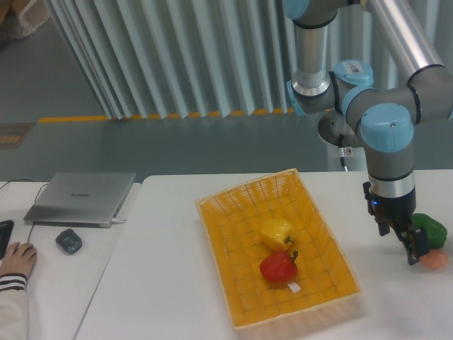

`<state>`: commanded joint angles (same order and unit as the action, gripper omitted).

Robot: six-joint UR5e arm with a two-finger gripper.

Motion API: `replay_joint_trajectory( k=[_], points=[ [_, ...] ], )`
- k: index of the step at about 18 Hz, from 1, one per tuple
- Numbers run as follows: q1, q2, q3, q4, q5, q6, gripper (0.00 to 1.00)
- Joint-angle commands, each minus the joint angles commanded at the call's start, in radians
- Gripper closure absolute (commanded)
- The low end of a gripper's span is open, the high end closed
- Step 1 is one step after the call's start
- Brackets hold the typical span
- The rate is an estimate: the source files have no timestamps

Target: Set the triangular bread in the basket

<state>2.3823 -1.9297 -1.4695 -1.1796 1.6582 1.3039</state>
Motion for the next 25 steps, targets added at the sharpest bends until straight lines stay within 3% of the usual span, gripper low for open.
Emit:
replay_joint_trajectory(
  k=[6, 13, 17, 21, 25],
  points=[
    [0.018, 0.000, 0.002, 0.002, 0.000, -0.002, 0.00],
    [0.090, 0.015, -0.018, 0.021, 0.002, 0.002, 0.00],
    [0.139, 0.021, -0.055, 0.098, 0.000, 0.002, 0.00],
    [0.166, 0.021, -0.063, 0.097, -0.003, 0.006, 0.00],
    [0.190, 0.020, -0.072, 0.089, 0.009, 0.100, 0.00]
  ],
)
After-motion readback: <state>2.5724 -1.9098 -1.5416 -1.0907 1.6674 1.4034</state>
